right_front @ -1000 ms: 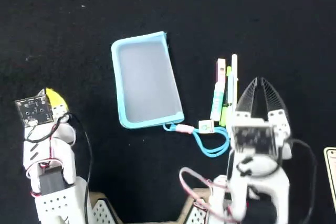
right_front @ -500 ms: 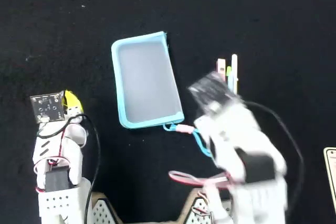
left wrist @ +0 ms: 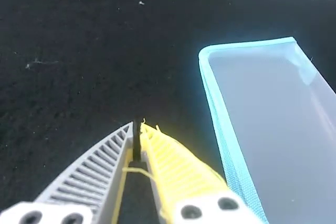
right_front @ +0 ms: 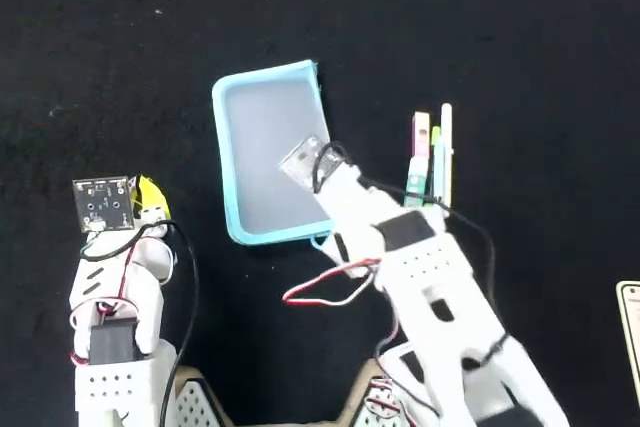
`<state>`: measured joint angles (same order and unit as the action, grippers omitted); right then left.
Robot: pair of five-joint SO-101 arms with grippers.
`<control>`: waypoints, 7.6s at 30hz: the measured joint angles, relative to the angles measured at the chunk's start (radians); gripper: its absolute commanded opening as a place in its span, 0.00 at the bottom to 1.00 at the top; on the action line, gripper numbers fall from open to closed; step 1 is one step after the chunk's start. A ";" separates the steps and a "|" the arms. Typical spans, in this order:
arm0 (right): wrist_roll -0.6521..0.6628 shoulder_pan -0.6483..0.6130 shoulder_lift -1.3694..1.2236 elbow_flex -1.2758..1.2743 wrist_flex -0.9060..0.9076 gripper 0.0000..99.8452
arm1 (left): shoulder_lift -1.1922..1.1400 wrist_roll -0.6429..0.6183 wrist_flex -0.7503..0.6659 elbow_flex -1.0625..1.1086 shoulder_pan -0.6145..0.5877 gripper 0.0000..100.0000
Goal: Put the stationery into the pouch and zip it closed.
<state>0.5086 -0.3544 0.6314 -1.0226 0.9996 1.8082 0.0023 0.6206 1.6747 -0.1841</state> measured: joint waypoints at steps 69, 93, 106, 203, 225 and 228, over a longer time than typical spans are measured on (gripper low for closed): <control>-0.003 0.091 -0.143 -0.107 -0.078 0.04 | 0.000 0.000 0.000 0.000 0.000 0.03; -0.038 0.110 -0.431 0.061 -0.091 0.01 | 0.000 0.000 0.000 0.000 0.000 0.03; 0.000 0.031 0.176 0.074 0.104 0.01 | 0.000 0.000 0.026 0.000 0.199 0.03; -0.137 -0.345 0.532 -0.390 -0.468 0.01 | -0.212 0.270 0.669 -0.543 0.328 0.16; -0.137 -0.347 0.532 -0.390 -0.468 0.01 | -0.212 0.292 0.701 -0.460 0.440 0.22; -0.137 -0.347 0.532 -0.390 -0.471 0.01 | -0.212 0.224 0.631 -0.400 0.439 0.25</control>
<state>0.3721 -0.7012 1.1638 -1.4124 0.5286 1.5965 0.2263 1.2513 1.2743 0.2547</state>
